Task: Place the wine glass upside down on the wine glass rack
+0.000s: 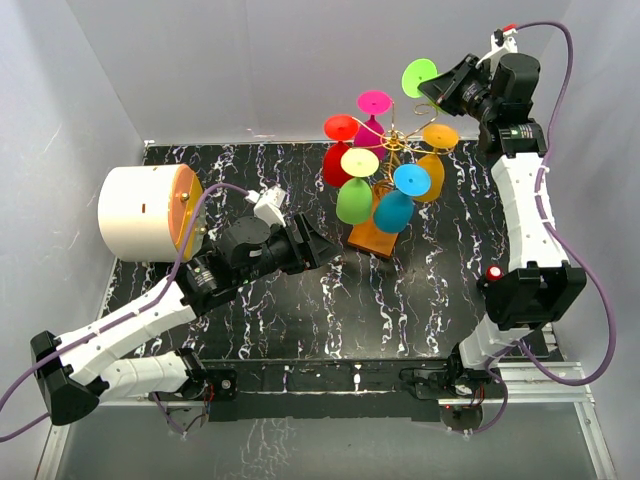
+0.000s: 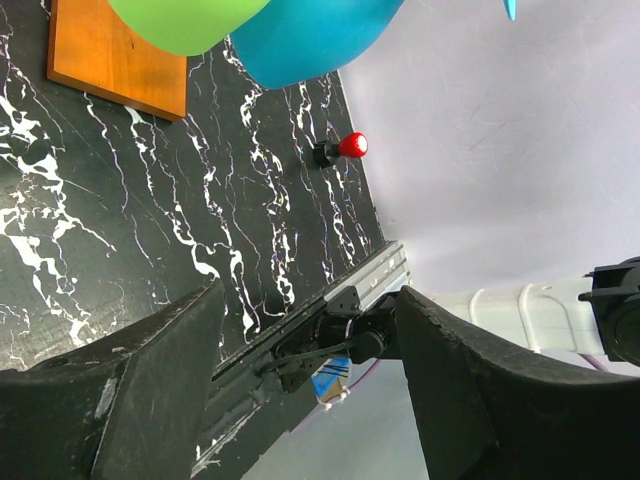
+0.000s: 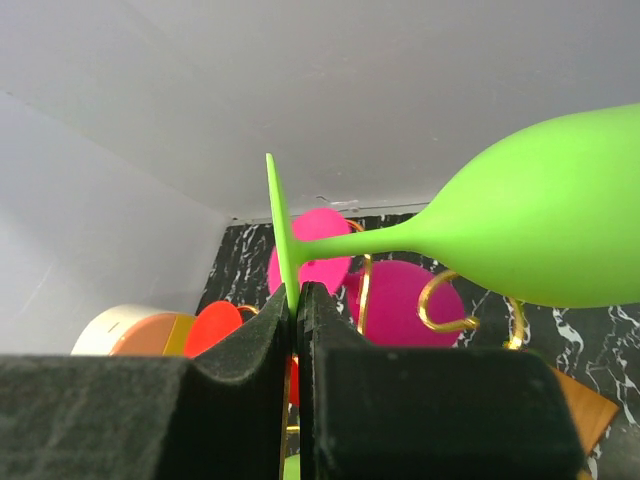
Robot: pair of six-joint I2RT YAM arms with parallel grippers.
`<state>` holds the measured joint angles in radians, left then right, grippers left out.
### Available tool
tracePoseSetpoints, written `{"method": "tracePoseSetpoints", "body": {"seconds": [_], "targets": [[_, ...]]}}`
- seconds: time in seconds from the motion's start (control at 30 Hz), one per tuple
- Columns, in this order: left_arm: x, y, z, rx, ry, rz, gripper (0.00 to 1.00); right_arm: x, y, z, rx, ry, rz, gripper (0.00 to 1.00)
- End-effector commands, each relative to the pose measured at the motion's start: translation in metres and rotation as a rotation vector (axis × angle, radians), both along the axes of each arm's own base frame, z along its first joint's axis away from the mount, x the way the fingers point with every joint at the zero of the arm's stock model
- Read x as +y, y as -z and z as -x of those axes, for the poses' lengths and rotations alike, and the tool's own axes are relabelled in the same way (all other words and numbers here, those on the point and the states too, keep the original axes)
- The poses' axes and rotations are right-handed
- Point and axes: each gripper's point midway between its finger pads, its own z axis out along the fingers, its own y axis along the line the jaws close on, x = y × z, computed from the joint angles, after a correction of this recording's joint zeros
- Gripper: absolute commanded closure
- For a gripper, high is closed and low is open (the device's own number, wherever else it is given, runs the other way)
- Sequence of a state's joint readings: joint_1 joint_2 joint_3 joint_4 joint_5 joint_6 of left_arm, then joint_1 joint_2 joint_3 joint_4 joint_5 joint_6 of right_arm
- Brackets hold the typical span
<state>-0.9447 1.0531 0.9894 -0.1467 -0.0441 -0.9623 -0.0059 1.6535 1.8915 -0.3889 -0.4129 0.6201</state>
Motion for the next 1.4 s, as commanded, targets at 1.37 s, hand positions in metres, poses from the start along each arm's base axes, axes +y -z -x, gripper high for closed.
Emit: {"method": "tracePoseSetpoints", "body": {"seconds": [1.37], "targets": [[0.008,-0.026,0.005,-0.044,-0.002,0.045,0.32,0.032,0.007,0.032,0.134,-0.252,-0.176,1.00]]}}
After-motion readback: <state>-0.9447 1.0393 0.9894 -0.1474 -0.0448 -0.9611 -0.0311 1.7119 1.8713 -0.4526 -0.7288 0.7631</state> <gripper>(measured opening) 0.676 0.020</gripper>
